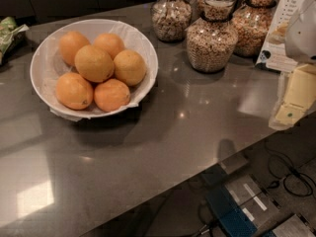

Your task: Pick orange from white bowl

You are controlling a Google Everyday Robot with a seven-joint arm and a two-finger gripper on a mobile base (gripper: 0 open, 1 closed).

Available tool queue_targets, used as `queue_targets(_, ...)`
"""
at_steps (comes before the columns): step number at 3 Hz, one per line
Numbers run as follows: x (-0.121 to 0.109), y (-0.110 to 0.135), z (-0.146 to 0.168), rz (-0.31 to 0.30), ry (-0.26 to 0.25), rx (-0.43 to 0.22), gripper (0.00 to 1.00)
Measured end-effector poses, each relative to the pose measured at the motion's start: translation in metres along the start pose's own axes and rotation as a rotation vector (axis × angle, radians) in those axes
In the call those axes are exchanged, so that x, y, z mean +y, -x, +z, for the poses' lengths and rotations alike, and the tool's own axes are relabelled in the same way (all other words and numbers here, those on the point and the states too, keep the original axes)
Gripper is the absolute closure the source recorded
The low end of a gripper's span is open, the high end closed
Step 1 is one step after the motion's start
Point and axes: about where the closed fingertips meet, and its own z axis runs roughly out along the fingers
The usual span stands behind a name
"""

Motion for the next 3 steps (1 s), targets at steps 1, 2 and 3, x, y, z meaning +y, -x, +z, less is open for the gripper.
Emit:
queue_targets(1,0.000,0.000,0.000,0.000,0.000,0.000,0.00)
queue_targets(2,-0.010,0.020,0.003,-0.042,-0.031,-0.026,0.00)
queue_targets(3,-0.029,0.060,0.013,-0.125,-0.064,-0.068,0.00)
